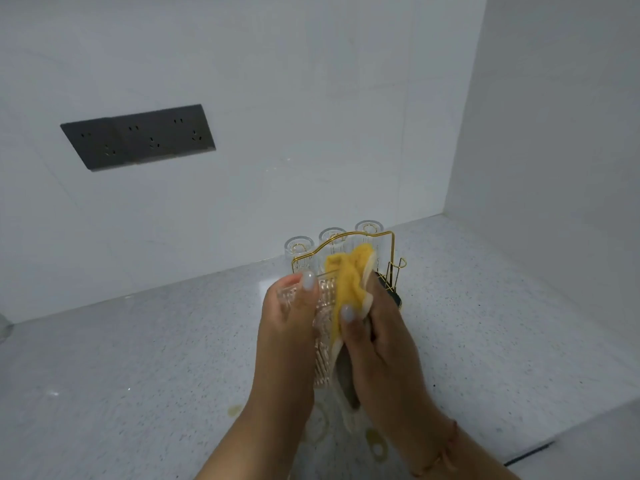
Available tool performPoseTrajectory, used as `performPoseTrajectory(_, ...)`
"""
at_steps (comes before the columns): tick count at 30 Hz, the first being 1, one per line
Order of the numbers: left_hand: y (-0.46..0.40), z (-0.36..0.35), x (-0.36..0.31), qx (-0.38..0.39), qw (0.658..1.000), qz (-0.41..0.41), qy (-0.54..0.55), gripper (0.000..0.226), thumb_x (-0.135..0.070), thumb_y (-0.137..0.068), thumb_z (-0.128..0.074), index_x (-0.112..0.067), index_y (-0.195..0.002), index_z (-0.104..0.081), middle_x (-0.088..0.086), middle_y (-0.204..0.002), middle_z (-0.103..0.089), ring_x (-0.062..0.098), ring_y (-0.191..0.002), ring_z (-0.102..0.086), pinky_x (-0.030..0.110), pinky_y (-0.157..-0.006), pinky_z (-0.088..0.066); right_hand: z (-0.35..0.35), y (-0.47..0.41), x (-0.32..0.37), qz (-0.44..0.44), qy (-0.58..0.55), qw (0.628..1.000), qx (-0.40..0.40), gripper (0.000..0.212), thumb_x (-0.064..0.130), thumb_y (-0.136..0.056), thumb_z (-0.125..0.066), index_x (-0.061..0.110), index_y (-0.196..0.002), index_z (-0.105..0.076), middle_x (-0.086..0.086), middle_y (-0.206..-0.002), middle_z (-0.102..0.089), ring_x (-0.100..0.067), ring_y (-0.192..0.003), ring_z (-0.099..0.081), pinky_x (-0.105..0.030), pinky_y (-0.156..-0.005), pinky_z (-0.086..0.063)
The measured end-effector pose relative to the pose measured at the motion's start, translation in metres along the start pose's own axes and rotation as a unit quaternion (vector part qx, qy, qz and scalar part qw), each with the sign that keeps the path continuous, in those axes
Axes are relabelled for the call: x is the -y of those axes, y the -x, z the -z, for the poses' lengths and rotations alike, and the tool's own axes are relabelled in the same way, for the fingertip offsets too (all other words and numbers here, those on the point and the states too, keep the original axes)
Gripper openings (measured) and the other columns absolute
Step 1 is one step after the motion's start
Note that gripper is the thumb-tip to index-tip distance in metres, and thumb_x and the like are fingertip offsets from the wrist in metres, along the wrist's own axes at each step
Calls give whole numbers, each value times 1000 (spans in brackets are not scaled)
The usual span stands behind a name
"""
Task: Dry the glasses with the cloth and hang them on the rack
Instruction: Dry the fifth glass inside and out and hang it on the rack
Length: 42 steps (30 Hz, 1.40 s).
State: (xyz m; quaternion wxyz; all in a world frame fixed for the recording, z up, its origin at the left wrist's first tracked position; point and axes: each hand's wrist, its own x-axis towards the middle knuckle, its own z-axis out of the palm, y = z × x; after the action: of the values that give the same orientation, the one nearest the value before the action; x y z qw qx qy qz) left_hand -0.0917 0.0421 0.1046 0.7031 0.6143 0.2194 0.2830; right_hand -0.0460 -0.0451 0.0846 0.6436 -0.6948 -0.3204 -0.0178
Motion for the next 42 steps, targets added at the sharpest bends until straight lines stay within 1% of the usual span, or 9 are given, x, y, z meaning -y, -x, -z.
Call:
performPoseTrajectory(4,1,-2,0,34,998,-48,3,76,-70,-62,-54,-22,-121,-60,1,-104,-73,19,-93,-73,27,-68,-58,17,-22,5,-209,-269,936,83,55,56,-92,-33,17,-93,-71,-10,-91,-73,-25,-87,-70,-42,-82,-57)
performPoseTrajectory(8,-8,-5,0,45,997,-33,-48,84,-80,-59,-47,-31,-126,-58,-6,-111,-72,14,-101,-70,32,-80,-59,16,-20,-1,-264,-442,853,79,51,43,-95,-31,11,-92,-71,-10,-84,-75,-23,-77,-72,-31,-59,-59)
performPoseTrajectory(13,-6,-8,8,-17,997,-19,-73,97,-82,-64,-37,-17,-135,-45,5,-116,-65,10,-96,-65,32,-80,-56,6,-18,-10,-226,-262,938,-35,50,71,-76,-50,32,-106,-58,-4,-108,-69,-25,-100,-67,-50,-90,-52)
performPoseTrajectory(16,12,-12,10,-3,999,-25,-46,87,-73,-56,-59,-29,-129,-44,-11,-108,-67,0,-91,-70,16,-69,-55,9,-17,-4,-160,-161,972,-61,36,60,-80,-39,35,-105,-46,8,-100,-65,-11,-89,-67,-32,-78,-56)
performPoseTrajectory(19,4,-7,7,29,1000,-6,10,86,-63,-56,-77,-24,-129,-53,4,-114,-71,21,-101,-71,41,-86,-58,9,-9,1,-73,-109,991,-35,35,63,-86,-41,36,-108,-46,16,-95,-65,-2,-87,-65,-15,-67,-52)
performPoseTrajectory(26,-7,5,-2,168,975,21,145,85,-65,-65,-75,-8,-125,-61,18,-115,-69,35,-105,-69,40,-79,-57,12,-19,-2,-219,-407,882,93,52,55,-83,-52,13,-110,-68,-13,-106,-72,-28,-98,-69,-41,-78,-58)
performPoseTrajectory(30,-12,6,-5,103,990,53,75,83,-81,-68,-58,-20,-125,-62,12,-121,-69,28,-107,-69,43,-86,-58,7,-16,-8,-183,-326,928,8,71,69,-68,-61,24,-123,-58,-8,-120,-65,-28,-113,-61,-56,-97,-46)
performPoseTrajectory(36,0,-4,4,38,999,0,18,86,-70,-61,-69,-27,-132,-46,0,-117,-70,21,-105,-70,45,-91,-57,-1,-6,4,-94,-56,992,-69,33,68,-81,-45,49,-109,-47,28,-98,-64,14,-93,-59,-7,-71,-49)
performPoseTrajectory(42,-5,5,-1,205,966,32,153,76,-49,-71,-80,-15,-134,-54,13,-125,-67,33,-115,-65,47,-94,-54,15,-18,9,-186,-233,954,16,52,65,-83,-47,25,-110,-67,1,-105,-73,-16,-98,-69,-42,-89,-52)
